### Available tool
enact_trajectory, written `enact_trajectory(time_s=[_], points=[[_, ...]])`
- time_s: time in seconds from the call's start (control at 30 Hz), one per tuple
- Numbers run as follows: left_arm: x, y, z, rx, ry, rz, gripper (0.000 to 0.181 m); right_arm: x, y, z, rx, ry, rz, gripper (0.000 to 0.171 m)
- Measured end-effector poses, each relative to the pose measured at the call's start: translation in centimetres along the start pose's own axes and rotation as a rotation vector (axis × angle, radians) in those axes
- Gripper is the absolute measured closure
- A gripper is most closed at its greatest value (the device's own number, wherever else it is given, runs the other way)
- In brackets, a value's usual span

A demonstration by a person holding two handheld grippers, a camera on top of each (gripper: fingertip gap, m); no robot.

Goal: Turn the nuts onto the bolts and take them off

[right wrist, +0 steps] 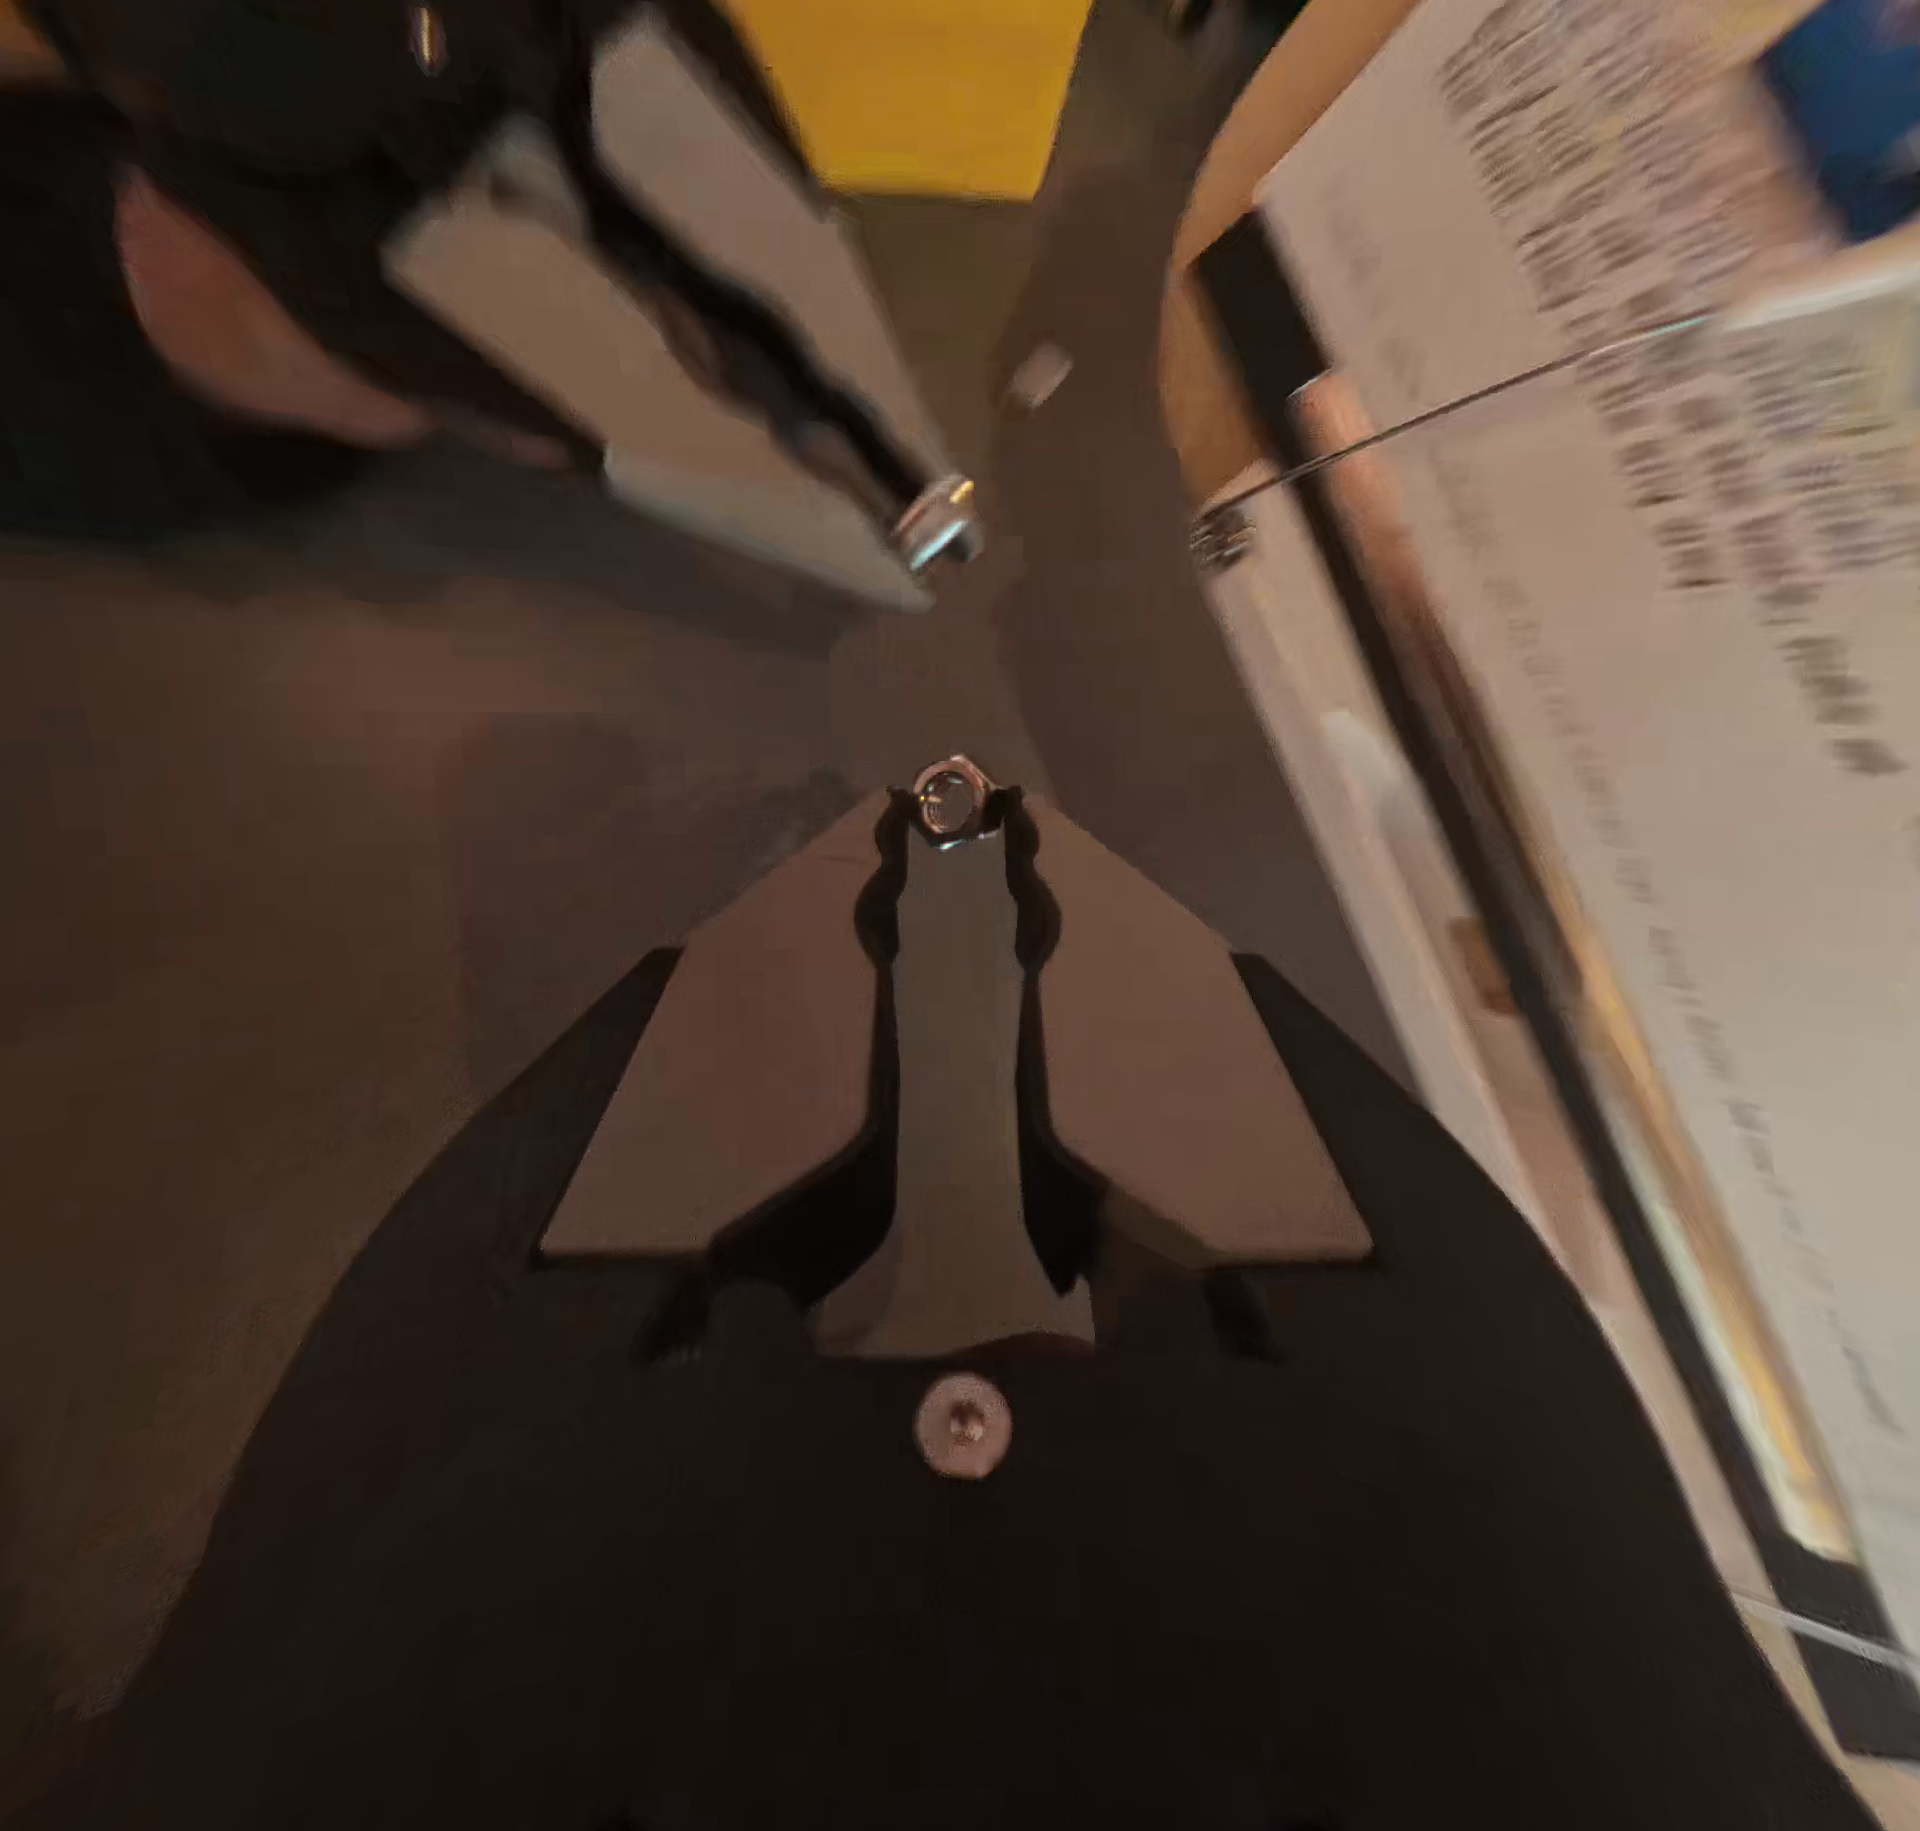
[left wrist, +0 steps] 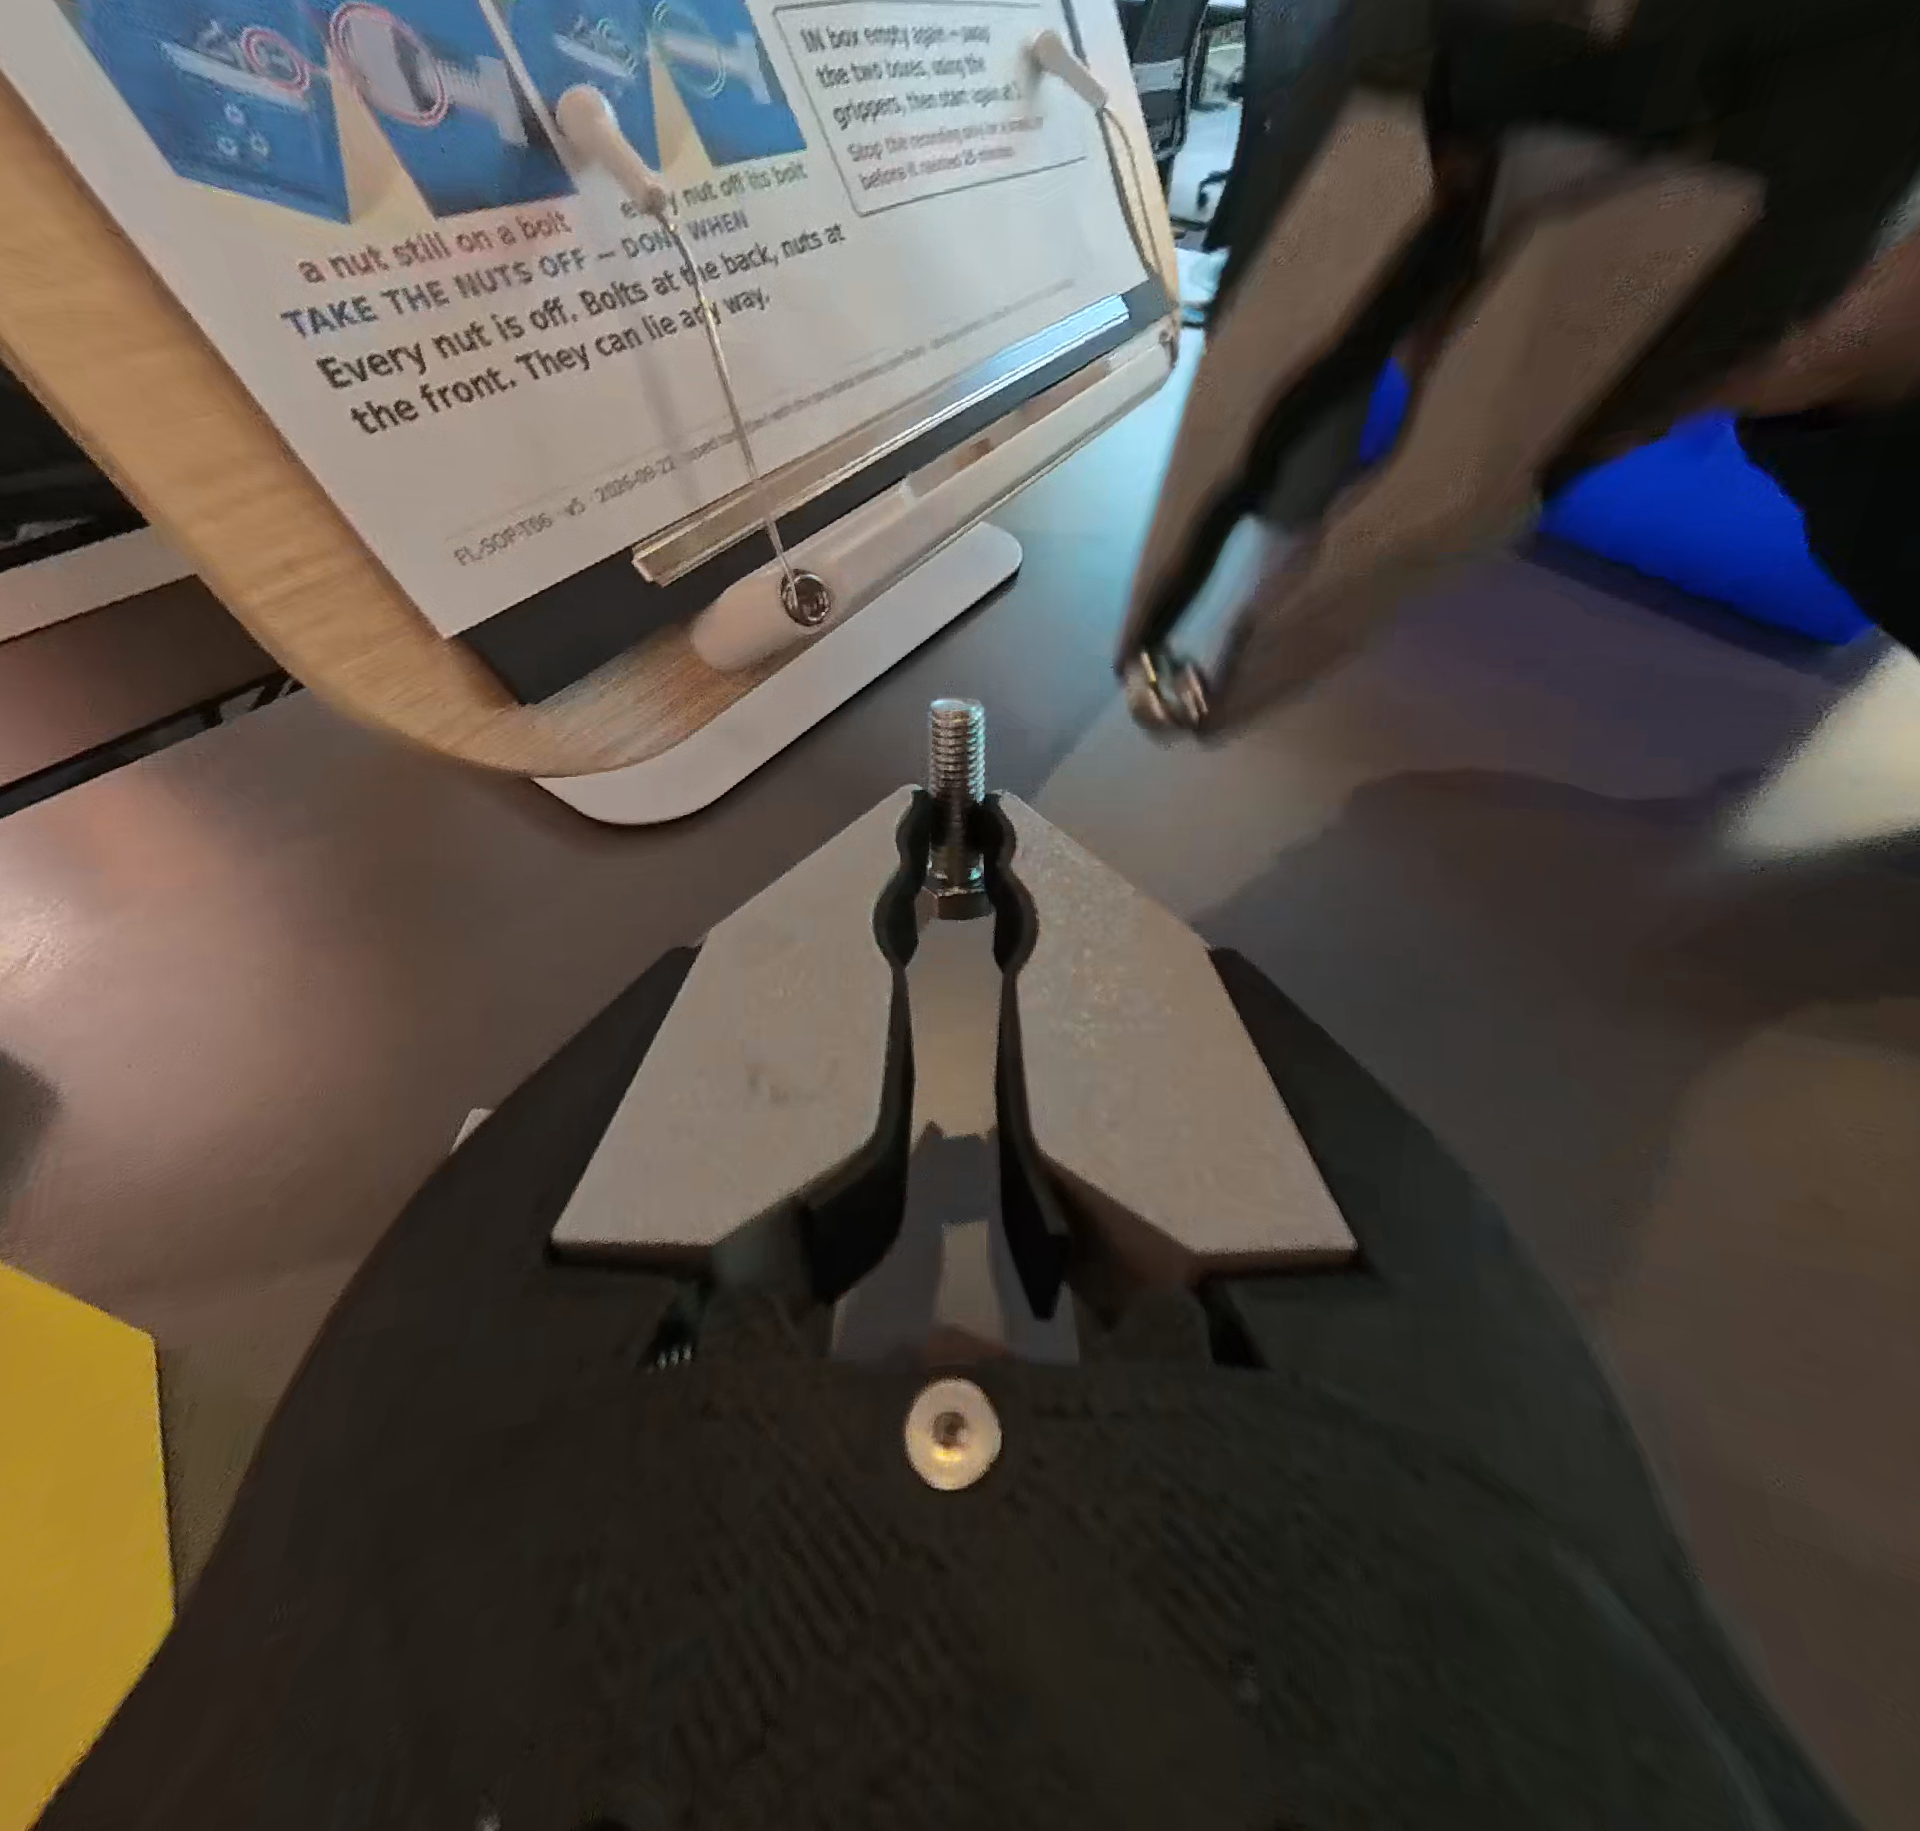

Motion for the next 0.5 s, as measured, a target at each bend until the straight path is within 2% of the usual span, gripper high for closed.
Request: enact_trajectory(time_s=[0.07, 0.2, 0.3, 0.4, 0.5], points=[[0.1, 0.0, -0.1, 0.004, 0.004, 0.014, 0.174, 1.6, -2.0, -2.2, 0.060, 0.044, 0.073, 0.157], [0.2, 0.1, 0.0, -0.006, 0.014, 0.019, 0.174, 3.2, -4.0, -5.5, 0.118, 0.157, 0.007, 0.156], [0.4, 0.1, 0.0, -0.008, 0.026, 0.022, 0.174, 4.4, -3.8, -6.2, 0.067, 0.213, 0.006, 0.155], [0.4, 0.0, 0.0, -0.013, 0.049, 0.014, 0.174, 5.4, -3.2, -6.5, 0.043, 0.275, 0.034, 0.145], [0.5, 0.0, 0.0, -0.015, 0.061, 0.012, 0.174, 5.8, -2.6, -6.6, 0.017, 0.307, 0.072, 0.145]])
Point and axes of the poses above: each gripper's, where its closed fingertips meet, y back along the fingers, z out of its top, x = y × z across the jaws, the point moved 9 cm from there along y, back along the fingers, and after that the axes turned 14 degrees about -x, right-handed, at the moved point
